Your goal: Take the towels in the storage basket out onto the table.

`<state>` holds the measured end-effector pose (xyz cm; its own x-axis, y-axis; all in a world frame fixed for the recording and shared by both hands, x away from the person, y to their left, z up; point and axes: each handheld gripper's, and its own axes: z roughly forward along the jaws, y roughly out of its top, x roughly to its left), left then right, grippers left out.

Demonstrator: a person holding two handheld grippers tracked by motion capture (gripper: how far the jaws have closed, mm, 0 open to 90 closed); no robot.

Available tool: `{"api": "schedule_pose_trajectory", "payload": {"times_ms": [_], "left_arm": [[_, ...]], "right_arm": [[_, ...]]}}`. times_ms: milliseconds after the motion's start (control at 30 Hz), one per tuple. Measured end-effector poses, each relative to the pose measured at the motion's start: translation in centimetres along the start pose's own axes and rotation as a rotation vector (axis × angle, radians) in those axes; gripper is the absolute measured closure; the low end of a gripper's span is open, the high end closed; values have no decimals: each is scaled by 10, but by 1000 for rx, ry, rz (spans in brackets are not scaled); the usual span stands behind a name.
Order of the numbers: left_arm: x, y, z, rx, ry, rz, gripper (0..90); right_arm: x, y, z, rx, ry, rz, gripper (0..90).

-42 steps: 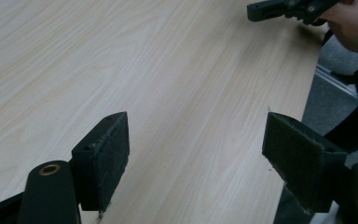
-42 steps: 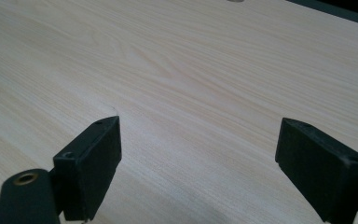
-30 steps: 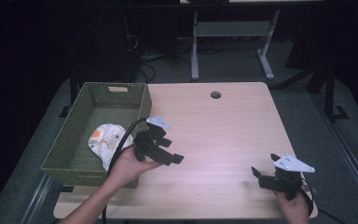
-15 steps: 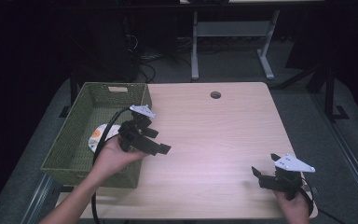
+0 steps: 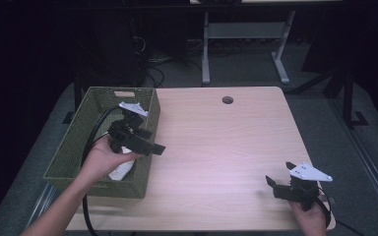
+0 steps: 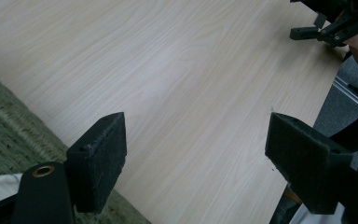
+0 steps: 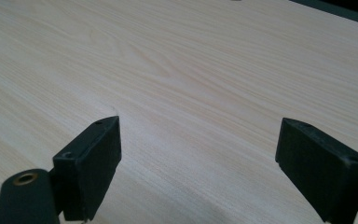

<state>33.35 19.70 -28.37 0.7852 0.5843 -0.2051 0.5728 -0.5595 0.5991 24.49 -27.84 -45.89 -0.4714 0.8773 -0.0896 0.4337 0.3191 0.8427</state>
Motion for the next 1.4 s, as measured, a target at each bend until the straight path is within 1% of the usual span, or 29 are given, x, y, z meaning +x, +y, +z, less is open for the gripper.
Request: {"api": "schedule_pose_trajectory", "payload": {"times_ms": [33,133,167,233,300,333,367,400,433,500,633,667,700,767,800,833,900,933,1000,1033,1067,1100,1133,1167,1200,1233,1267,1333,1400], "left_arm": [[2,-1,-2,7,9,1,201],[9,-5,-7,6,11,-16,203],[9,-5,-7,6,11,-16,203],[16,-8,-12,2,12,-34,203],[19,-9,-14,-2,15,-36,204],[24,-11,-17,-4,14,-53,204],[24,-11,-17,-4,14,-53,204],[30,-13,-20,-9,16,-69,205],[30,-13,-20,-9,16,-69,205],[40,-17,-24,-14,19,-89,206],[50,-22,-26,-21,21,-115,209],[56,-26,-26,-29,24,-138,209],[59,-27,-27,-27,23,-143,212],[62,-29,-27,-27,26,-153,216],[68,-32,-27,-17,41,-167,220],[68,-32,-27,-17,41,-167,220],[78,-37,-27,-13,73,-193,207],[81,-38,-27,-12,78,-202,206],[84,-40,-26,-8,89,-207,213],[91,-43,-25,4,100,-222,214],[91,-43,-25,4,100,-222,218],[97,-46,-23,13,117,-233,225],[100,-47,-23,21,122,-236,226],[102,-49,-21,26,134,-243,229],[102,-49,-21,26,134,-243,231],[109,-52,-19,44,149,-259,231],[109,-52,-19,44,149,-259,231],[118,-56,-14,74,181,-274,231],[123,-58,-11,88,194,-287,231]], "right_arm": [[-1,0,-1,-1,-2,-2,138],[-2,0,-1,-6,-5,2,138],[-2,0,-1,-6,-5,2,138],[-1,0,-1,-5,-5,2,138],[-1,0,-1,-3,-5,3,138],[-1,0,-1,0,-4,1,138],[0,0,0,1,-3,3,138],[0,0,0,1,-3,2,138],[0,0,0,1,-3,2,138],[0,0,0,-2,-3,2,138],[0,0,-1,-1,-2,1,138],[0,0,0,-2,-2,-2,138],[0,0,0,-1,-2,-3,138],[0,0,0,3,-2,-3,138],[0,0,0,4,-1,-4,138],[1,0,0,3,-1,0,138],[1,0,0,2,-1,-3,138],[1,0,0,4,-1,-1,138],[1,0,0,4,-1,-1,138],[1,0,0,2,-1,-2,138],[1,0,0,2,-1,-2,138],[1,0,0,4,0,0,138],[1,0,0,4,0,-1,138],[1,0,0,3,1,-1,138],[1,0,0,3,1,-1,138],[1,0,0,5,1,0,138],[1,0,0,5,1,0,138],[1,0,0,4,1,-1,138],[1,0,1,5,1,-2,138]]}}
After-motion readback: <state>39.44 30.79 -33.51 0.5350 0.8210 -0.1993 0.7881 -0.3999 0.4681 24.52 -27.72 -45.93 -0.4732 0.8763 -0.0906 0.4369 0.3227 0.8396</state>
